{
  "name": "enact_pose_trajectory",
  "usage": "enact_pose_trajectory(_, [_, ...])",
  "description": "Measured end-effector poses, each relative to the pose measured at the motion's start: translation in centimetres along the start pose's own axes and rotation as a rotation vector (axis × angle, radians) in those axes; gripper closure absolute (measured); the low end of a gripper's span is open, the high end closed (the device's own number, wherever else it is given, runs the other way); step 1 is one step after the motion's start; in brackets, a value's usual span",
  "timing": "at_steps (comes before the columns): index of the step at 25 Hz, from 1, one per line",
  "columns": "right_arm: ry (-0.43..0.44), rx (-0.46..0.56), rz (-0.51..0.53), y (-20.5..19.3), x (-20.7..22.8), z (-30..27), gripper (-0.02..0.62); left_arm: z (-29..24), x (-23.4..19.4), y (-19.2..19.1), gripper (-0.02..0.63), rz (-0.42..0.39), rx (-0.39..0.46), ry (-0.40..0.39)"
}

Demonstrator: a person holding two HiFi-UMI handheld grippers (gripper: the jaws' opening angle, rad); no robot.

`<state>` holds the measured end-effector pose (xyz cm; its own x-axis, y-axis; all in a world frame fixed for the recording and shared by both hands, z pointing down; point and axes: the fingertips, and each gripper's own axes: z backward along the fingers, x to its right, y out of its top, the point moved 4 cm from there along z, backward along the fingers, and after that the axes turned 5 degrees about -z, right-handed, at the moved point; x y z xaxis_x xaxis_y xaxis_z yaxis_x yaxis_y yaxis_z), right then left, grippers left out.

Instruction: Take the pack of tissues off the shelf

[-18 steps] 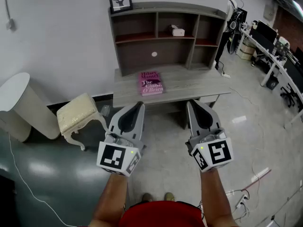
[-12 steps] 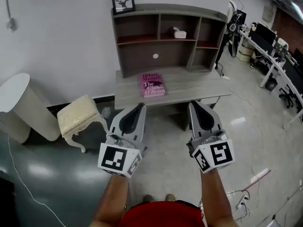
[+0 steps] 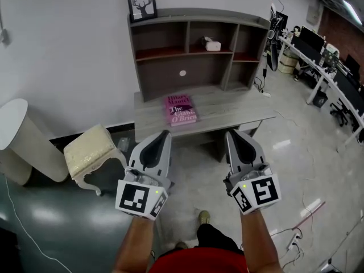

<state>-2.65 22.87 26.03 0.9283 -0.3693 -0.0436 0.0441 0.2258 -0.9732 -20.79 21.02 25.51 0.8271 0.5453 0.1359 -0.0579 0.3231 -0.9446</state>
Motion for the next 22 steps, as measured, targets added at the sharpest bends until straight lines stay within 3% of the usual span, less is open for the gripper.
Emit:
enact_pose_trajectory(8, [-0.026, 0.017, -0.004, -3.1, 6.0, -6.0, 0.589, -7.2, -1.9, -3.8, 0.598, -0.033, -0.012, 0.002])
enact_pose_trajectory(22, [0.033, 0.027, -0.007, -6.4, 23.2, -22.4, 0.589, -28.9, -5.8, -9.7, 0.598, -0.078, -0.033, 0.077])
